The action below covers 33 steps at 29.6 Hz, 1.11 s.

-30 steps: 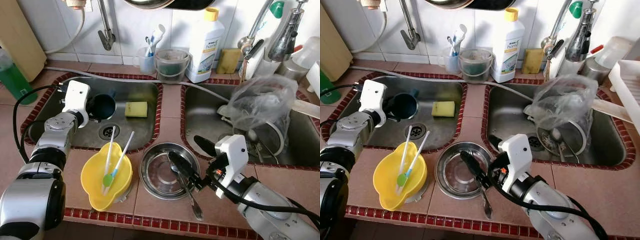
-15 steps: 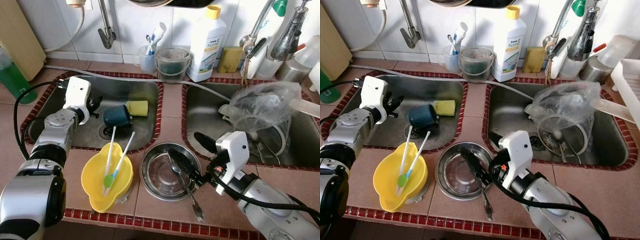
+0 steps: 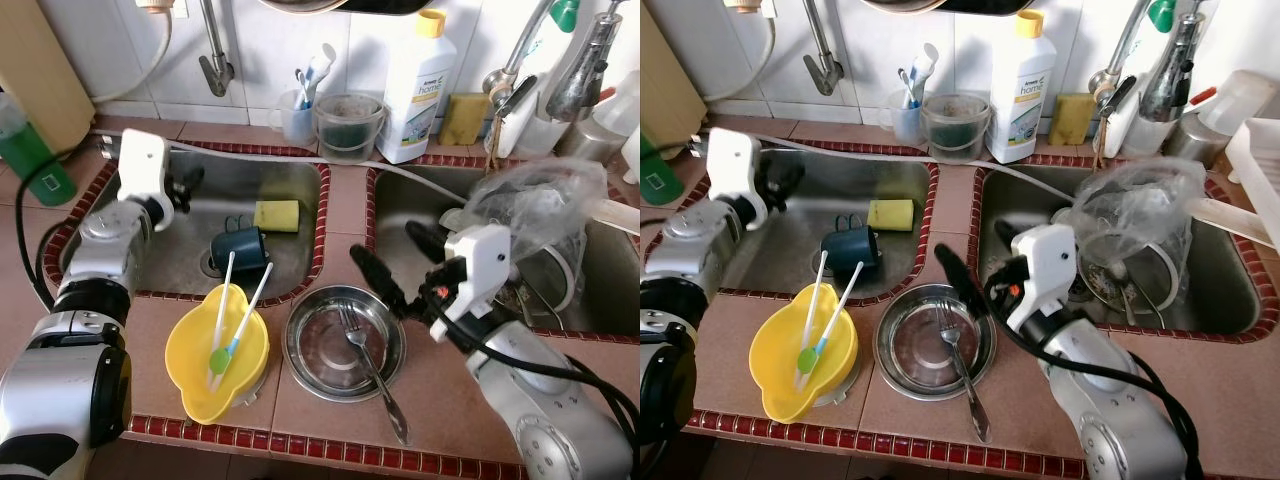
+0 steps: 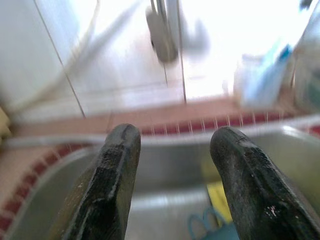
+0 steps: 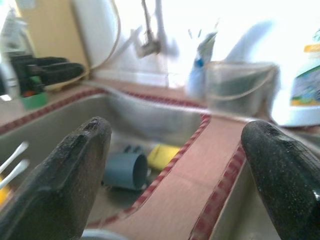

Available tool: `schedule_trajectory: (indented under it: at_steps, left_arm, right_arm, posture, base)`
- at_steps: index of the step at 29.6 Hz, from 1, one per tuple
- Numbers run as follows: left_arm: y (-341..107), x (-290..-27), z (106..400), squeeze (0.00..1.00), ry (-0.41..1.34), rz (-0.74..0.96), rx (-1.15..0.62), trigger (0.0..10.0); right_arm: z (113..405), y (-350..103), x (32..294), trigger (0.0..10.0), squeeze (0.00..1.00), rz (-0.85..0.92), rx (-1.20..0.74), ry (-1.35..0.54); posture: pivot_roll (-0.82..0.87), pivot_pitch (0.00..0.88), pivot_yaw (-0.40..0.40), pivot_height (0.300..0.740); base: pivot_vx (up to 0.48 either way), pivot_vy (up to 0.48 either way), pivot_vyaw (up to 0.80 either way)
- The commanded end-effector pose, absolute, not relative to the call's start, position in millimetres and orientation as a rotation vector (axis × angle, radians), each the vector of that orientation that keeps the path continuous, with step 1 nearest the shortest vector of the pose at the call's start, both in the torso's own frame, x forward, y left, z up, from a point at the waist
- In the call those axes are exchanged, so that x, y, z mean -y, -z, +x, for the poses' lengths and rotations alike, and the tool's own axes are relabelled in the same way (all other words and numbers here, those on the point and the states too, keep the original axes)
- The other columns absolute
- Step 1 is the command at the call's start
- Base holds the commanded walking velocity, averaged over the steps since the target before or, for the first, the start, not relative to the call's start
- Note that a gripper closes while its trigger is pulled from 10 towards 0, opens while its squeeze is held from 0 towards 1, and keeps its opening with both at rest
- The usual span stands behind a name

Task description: Kitchen organization

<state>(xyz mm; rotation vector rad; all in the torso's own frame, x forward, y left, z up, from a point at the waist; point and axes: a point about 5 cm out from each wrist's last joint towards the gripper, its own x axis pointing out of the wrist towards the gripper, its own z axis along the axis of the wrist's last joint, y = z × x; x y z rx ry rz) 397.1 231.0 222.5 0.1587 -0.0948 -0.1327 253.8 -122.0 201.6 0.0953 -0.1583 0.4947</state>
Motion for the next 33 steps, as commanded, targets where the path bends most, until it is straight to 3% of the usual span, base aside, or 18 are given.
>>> schedule_trajectory:
  at_steps: [1, 6, 16, 33]
  left_arm:
    - [-222.9, -235.8, 393.1, 0.0, 0.107, 0.142, 0.106, 10.0]
    - [-226.3, -224.4, 372.4, 0.0, 0.124, 0.094, 0.208, 10.0]
    - [-211.5, -202.5, 330.4, 0.0, 0.124, -0.004, 0.313, 10.0]
    - [-190.9, -178.2, 306.4, 0.0, 0.1, -0.044, 0.374, 10.0]
  right_arm:
    - [258.9, -203.6, 127.4, 10.0, 0.0, 0.091, 0.184, -0.45]
    - [278.2, -196.0, 136.4, 10.0, 0.0, 0.018, 0.211, -0.322]
    - [293.9, -190.2, 131.7, 10.0, 0.0, -0.018, 0.277, -0.259]
    - [304.7, -175.1, 132.4, 10.0, 0.0, -0.046, 0.341, -0.153]
  posture:
    - [-0.08, 0.083, 0.032, 0.74]
    - [-0.04, 0.065, 0.017, 0.74]
    - [0.01, 0.05, -0.014, 0.74]
    - [0.01, 0.003, -0.015, 0.74]
  base:
    - [0.0, 0.0, 0.0]
    - [0.0, 0.0, 0.0]
    - [0.0, 0.0, 0.0]
    - [0.0, 0.0, 0.0]
